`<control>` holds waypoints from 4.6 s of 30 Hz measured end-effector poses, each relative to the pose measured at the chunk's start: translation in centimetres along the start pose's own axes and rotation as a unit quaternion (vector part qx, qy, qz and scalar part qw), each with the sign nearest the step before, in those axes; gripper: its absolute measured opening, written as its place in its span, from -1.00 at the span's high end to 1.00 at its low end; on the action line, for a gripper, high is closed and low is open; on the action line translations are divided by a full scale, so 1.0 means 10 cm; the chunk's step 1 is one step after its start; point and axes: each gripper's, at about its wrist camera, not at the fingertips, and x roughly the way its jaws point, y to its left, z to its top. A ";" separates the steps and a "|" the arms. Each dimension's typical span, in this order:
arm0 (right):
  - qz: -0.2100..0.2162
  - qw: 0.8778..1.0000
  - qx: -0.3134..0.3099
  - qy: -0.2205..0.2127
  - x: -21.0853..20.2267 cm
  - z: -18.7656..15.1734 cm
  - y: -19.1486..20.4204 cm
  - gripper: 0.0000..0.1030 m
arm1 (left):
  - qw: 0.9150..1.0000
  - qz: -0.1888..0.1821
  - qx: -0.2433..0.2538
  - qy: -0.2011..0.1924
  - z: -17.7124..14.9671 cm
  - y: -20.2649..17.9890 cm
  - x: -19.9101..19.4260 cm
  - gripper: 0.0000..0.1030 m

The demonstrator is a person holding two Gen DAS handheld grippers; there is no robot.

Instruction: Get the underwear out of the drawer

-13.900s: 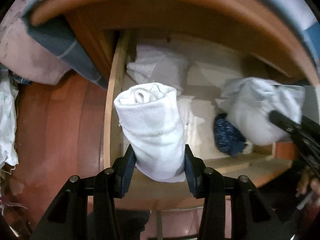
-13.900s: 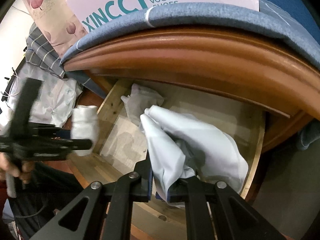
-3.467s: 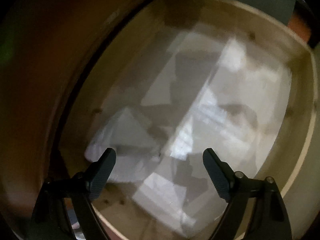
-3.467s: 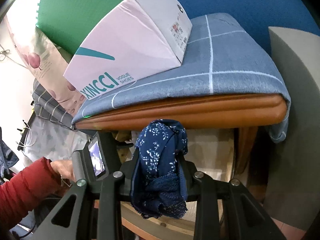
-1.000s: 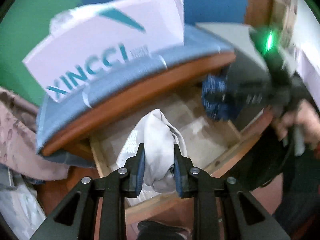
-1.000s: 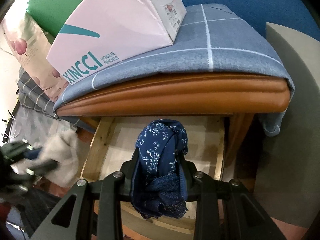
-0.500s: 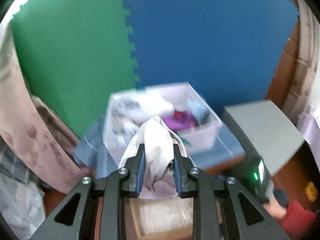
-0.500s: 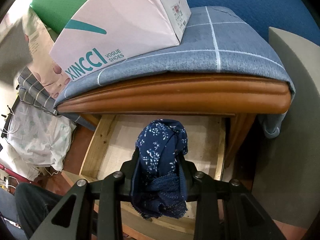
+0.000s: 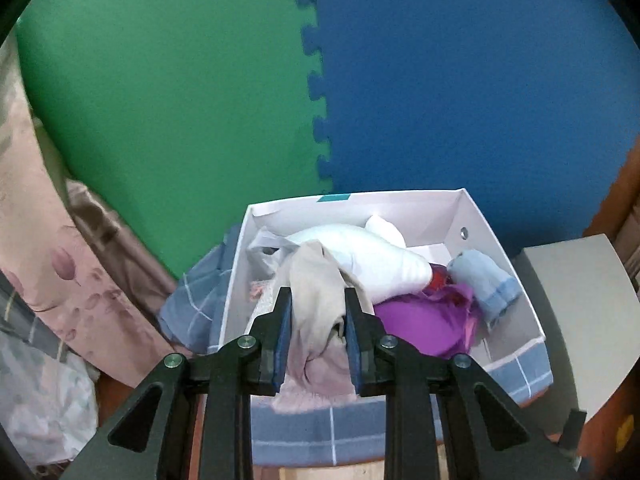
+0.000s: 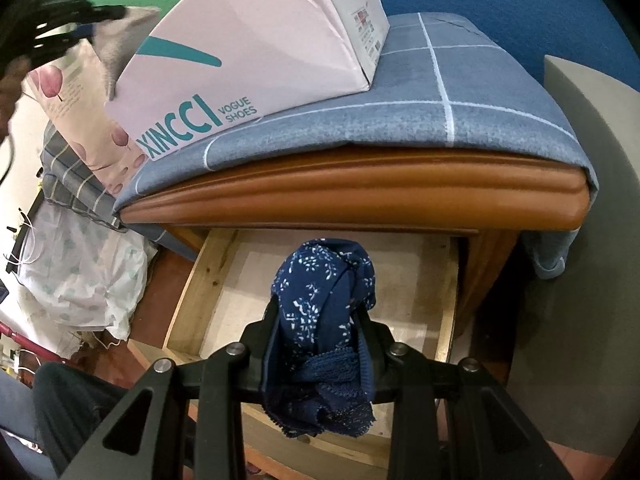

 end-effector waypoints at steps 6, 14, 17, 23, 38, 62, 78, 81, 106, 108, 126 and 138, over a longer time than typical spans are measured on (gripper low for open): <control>0.004 1.000 0.003 0.001 0.00 0.01 -0.03 0.38 | 1.000 0.012 0.002 0.014 0.02 -0.02 0.43 0.62; 0.003 1.000 0.002 0.005 0.00 0.01 -0.05 0.38 | 1.000 0.014 -0.008 0.024 -0.01 0.01 0.76 0.60; -0.003 1.000 -0.003 0.006 0.00 0.00 -0.05 0.38 | 1.000 0.013 0.001 0.018 -0.04 -0.02 0.75 0.44; -0.018 1.000 -0.011 0.010 0.04 0.02 0.02 0.38 | 1.000 0.009 0.016 0.004 -0.11 -0.08 0.61 0.02; -0.091 0.993 -0.076 0.025 0.16 -0.10 0.26 0.38 | 0.997 0.015 -0.027 -0.065 -0.68 0.05 -0.56 -0.75; -0.094 0.973 -0.161 -0.135 -1.54 1.60 1.63 0.38 | 0.992 0.049 -0.108 0.031 -2.34 0.31 -0.55 -0.97; -0.202 0.969 -0.134 -0.039 0.12 2.60 1.43 0.35 | 0.990 0.073 -0.117 0.042 -2.27 0.41 -0.43 -0.97; -0.214 0.969 -0.126 -0.015 0.37 2.57 1.29 0.33 | 0.990 0.069 -0.118 0.044 -2.27 0.41 -0.40 -0.97; -0.174 0.965 -0.128 -0.150 -1.24 1.44 1.65 -0.58 | 0.991 0.060 -0.109 0.039 -2.38 0.08 -0.72 -0.97; -0.184 0.962 -0.127 -0.155 -1.37 1.09 1.64 -0.58 | 0.992 0.059 -0.109 0.038 -2.42 0.05 -0.77 -0.97; -0.229 0.967 -0.073 -0.080 -1.37 -0.64 1.29 -0.58 | 0.992 0.061 -0.100 0.044 -2.90 -0.38 -1.15 -0.97; -0.224 0.970 -0.066 -0.064 -1.33 -0.74 1.33 -0.58 | 0.993 0.061 -0.100 0.033 -2.91 -0.40 -1.25 -0.97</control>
